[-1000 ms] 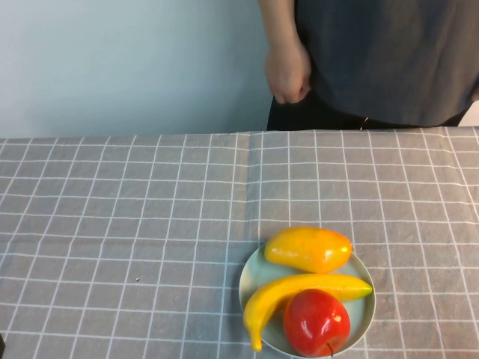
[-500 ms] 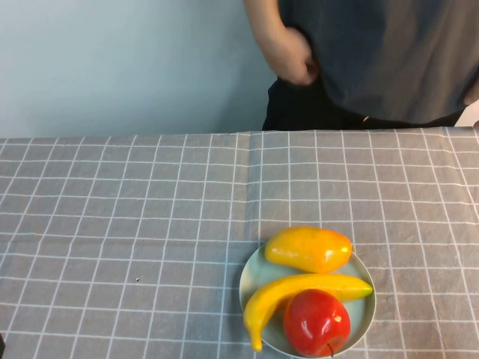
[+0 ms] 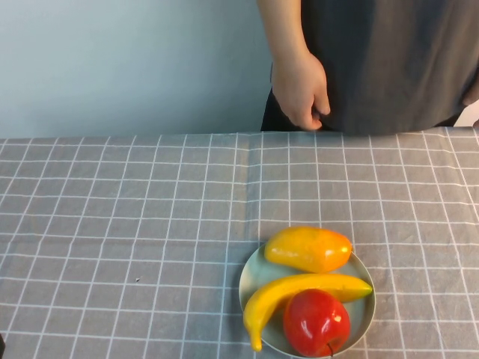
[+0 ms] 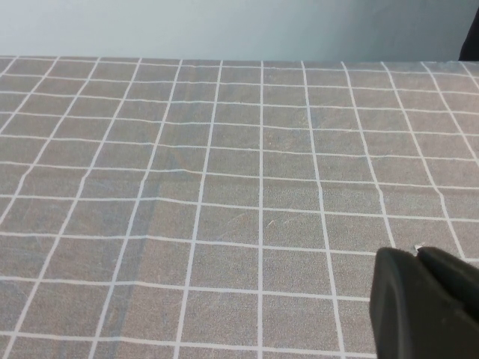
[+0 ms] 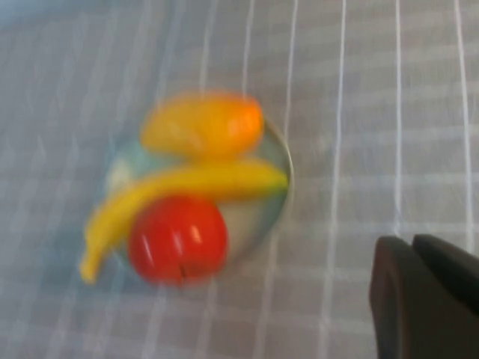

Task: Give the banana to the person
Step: Pick up the banana

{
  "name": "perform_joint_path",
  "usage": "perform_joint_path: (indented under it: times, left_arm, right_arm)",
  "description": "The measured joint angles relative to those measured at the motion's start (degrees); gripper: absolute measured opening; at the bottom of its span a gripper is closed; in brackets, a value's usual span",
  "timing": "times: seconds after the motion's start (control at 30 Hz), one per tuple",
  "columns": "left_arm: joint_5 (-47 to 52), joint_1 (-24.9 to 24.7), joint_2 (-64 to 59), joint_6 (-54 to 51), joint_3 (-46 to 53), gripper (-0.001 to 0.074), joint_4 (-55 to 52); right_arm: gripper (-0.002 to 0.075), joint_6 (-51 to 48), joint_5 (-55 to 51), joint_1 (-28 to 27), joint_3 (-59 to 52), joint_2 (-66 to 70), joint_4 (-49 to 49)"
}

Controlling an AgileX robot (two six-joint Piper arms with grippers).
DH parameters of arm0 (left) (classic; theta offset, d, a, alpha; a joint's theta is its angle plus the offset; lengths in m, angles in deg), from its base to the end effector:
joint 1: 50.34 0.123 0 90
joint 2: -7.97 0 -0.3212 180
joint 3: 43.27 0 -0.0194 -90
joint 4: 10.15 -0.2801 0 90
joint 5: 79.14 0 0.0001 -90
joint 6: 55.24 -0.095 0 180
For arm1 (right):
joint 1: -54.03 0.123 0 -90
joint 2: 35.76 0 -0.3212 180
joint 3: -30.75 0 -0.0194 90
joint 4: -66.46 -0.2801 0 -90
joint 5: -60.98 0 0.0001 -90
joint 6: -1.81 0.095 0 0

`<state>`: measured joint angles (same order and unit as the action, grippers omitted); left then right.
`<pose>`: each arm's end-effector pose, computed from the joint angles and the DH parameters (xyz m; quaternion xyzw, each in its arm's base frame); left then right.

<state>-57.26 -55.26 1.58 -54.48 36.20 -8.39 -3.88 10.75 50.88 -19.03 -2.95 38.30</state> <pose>0.0489 -0.0053 0.1693 0.0212 0.8073 -0.0422 0.5882 0.0756 0.0304 0.2963 0.0481 0.8902 0.2030 0.4050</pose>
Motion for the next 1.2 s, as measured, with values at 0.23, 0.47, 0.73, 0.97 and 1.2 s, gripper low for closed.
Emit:
perform_joint_path:
  times: [0.23,0.47,0.73,0.97,1.2]
  left_arm:
    - [0.0,0.0,0.0,0.0,0.0,-0.0002,0.0]
    - [0.0,0.0,0.0,0.0,0.0,-0.0002,0.0]
    - [0.0,0.0,0.0,0.0,0.0,-0.0002,0.0]
    - [0.0,0.0,0.0,0.0,0.0,-0.0002,0.0]
    - [0.0,0.0,0.0,0.0,0.0,-0.0002,0.0]
  right_arm:
    - [-0.0009,-6.0,-12.6,1.0,15.9,19.5,5.8]
    - [-0.0009,-7.1,-12.9,13.3,26.9,35.1,9.2]
    - [-0.0009,-8.6,-12.9,35.2,40.4,53.1,20.8]
    - [0.0064,-21.6,-12.6,43.5,48.6,64.0,23.0]
    - [0.0340,-41.1,-12.7,44.7,49.2,71.9,22.0]
